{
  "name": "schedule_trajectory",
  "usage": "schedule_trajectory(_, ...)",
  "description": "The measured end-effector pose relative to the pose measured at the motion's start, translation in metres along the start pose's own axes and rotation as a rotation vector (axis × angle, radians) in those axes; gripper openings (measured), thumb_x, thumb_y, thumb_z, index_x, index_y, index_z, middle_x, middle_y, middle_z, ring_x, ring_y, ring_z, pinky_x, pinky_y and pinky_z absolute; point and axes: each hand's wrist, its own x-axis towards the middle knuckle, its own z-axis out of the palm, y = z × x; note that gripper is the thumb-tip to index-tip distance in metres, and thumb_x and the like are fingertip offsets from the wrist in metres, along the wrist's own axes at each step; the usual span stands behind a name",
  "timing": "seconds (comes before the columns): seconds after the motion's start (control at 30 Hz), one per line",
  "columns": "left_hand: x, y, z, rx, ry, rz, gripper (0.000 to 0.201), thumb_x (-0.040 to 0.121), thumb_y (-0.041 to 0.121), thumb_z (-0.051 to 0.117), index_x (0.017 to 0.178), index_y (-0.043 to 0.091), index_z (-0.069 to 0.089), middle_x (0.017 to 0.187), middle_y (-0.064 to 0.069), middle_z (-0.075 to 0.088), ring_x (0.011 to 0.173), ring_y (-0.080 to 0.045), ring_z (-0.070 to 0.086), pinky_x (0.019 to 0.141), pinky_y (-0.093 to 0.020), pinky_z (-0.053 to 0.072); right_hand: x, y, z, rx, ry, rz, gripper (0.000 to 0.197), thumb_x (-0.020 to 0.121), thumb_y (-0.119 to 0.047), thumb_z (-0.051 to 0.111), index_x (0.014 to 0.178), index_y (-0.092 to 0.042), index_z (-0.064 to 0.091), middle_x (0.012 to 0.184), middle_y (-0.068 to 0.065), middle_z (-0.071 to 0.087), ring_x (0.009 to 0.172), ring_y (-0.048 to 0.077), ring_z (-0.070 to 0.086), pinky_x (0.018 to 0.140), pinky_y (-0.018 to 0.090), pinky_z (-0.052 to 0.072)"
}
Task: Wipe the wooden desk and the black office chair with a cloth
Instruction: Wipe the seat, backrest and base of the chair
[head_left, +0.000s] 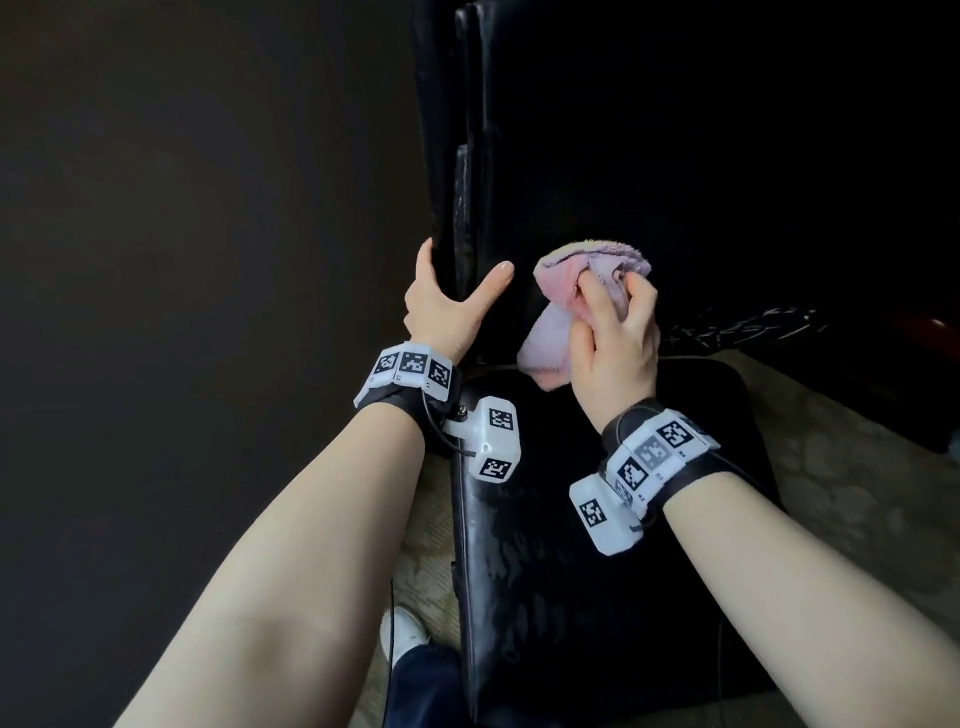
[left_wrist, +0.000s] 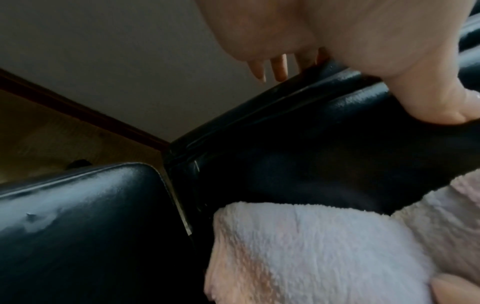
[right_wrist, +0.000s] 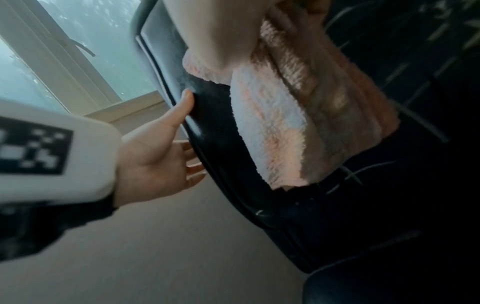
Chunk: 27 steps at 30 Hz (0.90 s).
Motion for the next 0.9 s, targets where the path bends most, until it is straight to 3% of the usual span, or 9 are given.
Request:
schedule_trajectory(0.1,0.005,-0.001,-0.002,0.042,0.041,0.013,0.092,0.069,0.063,0.071,0.144,0.034,0.027,0.142,0.003,0.041,0.13,-0.018,0.041,0.106,-0.032,0.034,0.002,0.005,0.015,-0.031,-0.069,0.031,0.043,0.079,-0.017,0.037,0.12,-0.03,0.042,0.124,0.021,0.046,0.095,0.042,0.057,0.073,0.051,0.054)
schedule_trajectory(0.2,0.007,-0.003,0.0,0.034,0.065,0.028,0.091,0.068,0.063,0.071,0.143,0.034,0.03,0.14,0.005,0.043,0.129,-0.017,0.042,0.109,-0.034,0.034,-0.011,0.013,0.032,-0.03,-0.15,0.054,0.044,0.078,-0.02,0.034,0.12,-0.03,0.042,0.127,0.015,0.037,0.095,0.043,0.056,0.071,0.05,0.055)
schedule_trajectory(0.33,0.012,-0.009,0.005,-0.007,0.101,0.049,0.089,0.067,0.062,0.072,0.141,0.034,0.033,0.133,0.01,0.048,0.122,-0.011,0.047,0.108,-0.035,0.036,-0.029,0.026,0.054,-0.053,-0.29,0.137,0.041,0.084,-0.012,0.049,0.124,-0.023,0.054,0.129,0.022,0.04,0.098,0.047,0.052,0.08,0.054,0.051)
schedule_trajectory(0.43,0.015,-0.012,0.009,-0.007,0.111,0.063,0.084,0.069,0.06,0.073,0.14,0.034,0.035,0.119,0.018,0.049,0.111,-0.003,0.047,0.107,-0.032,0.037,-0.038,0.036,0.066,-0.138,-0.474,0.237,0.043,0.089,-0.014,0.05,0.13,-0.028,0.053,0.132,0.017,0.035,0.108,0.041,0.046,0.09,0.052,0.045)
schedule_trajectory(0.53,0.016,-0.01,0.014,0.027,0.118,0.069,0.084,0.069,0.064,0.069,0.14,0.037,0.033,0.122,0.017,0.05,0.119,-0.008,0.048,0.108,-0.037,0.036,-0.044,0.042,0.07,-0.184,-0.637,0.303,0.047,0.091,-0.016,0.045,0.134,-0.034,0.043,0.129,0.009,0.031,0.11,0.036,0.045,0.091,0.047,0.044)
schedule_trajectory(0.6,0.016,-0.009,0.017,0.042,0.11,0.05,0.09,0.067,0.07,0.066,0.143,0.04,0.028,0.134,0.01,0.049,0.127,-0.015,0.046,0.109,-0.041,0.035,-0.047,0.043,0.062,-0.164,-0.696,0.359,0.045,0.091,-0.015,0.043,0.132,-0.034,0.043,0.126,0.007,0.031,0.107,0.036,0.047,0.088,0.045,0.045)
schedule_trajectory(0.7,0.011,-0.005,0.021,0.024,0.076,0.009,0.094,0.065,0.076,0.06,0.144,0.047,0.018,0.145,0.005,0.042,0.135,-0.021,0.037,0.111,-0.044,0.031,-0.048,0.041,0.035,-0.12,-0.66,0.368,0.045,0.091,-0.017,0.043,0.132,-0.036,0.043,0.129,0.004,0.03,0.106,0.032,0.048,0.088,0.039,0.044)
schedule_trajectory(0.77,0.008,-0.004,0.026,-0.032,0.054,0.007,0.094,0.07,0.074,0.059,0.147,0.045,0.013,0.151,0.007,0.032,0.14,-0.02,0.028,0.114,-0.044,0.026,-0.047,0.039,0.011,-0.05,-0.588,0.329,0.046,0.09,-0.017,0.045,0.133,-0.035,0.044,0.135,0.002,0.029,0.111,0.028,0.047,0.09,0.035,0.044)
schedule_trajectory(0.9,0.0,-0.004,0.039,-0.103,0.035,0.019,0.087,0.082,0.067,0.053,0.149,0.042,0.004,0.156,0.012,0.021,0.142,-0.014,0.024,0.113,-0.029,0.02,-0.033,0.032,-0.028,0.033,-0.271,0.187,0.048,0.083,-0.006,0.051,0.127,-0.027,0.051,0.135,0.012,0.033,0.106,0.034,0.053,0.084,0.043,0.051)
